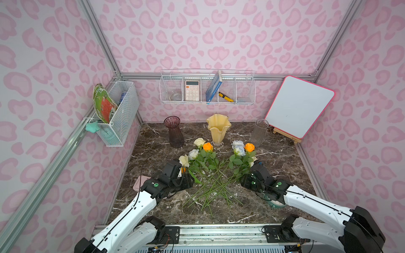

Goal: Arrange the flowers in different vases according to their colors
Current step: Move the distractor to the center of the board, then pick up the flower at the center of the board.

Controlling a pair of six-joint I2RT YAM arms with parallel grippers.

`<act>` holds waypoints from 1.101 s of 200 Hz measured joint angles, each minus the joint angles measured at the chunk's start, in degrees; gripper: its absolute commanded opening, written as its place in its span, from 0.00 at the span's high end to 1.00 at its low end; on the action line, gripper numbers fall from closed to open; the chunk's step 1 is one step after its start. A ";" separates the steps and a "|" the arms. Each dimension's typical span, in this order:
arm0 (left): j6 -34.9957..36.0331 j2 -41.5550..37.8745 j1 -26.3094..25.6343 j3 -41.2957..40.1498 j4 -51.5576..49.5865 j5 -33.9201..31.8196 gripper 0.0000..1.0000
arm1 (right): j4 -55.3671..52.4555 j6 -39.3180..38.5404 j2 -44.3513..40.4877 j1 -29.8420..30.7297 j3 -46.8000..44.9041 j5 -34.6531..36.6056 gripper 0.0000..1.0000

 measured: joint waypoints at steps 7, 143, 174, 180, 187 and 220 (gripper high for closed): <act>0.55 1.77 -1.57 0.70 0.59 -0.79 0.35 | 0.46 -0.31 0.85 0.39 0.31 -0.09 0.45; 13.33 32.39 -7.50 14.03 6.69 -5.14 0.40 | 3.28 -1.42 0.13 5.60 -1.44 -1.99 0.48; 14.82 36.68 -8.04 15.80 6.93 -6.05 0.50 | 3.93 0.09 1.05 8.52 -0.33 -1.92 0.50; 14.84 37.27 -8.04 16.00 6.91 -6.16 0.55 | 3.93 0.76 1.09 8.96 -0.31 -1.84 0.50; 14.91 37.77 -8.13 16.24 6.93 -6.32 0.60 | 3.93 1.73 1.14 9.29 -0.33 -1.64 0.51; 15.26 37.24 -8.41 17.16 7.80 -6.75 0.75 | 5.16 5.42 0.35 9.42 -2.21 -0.96 0.51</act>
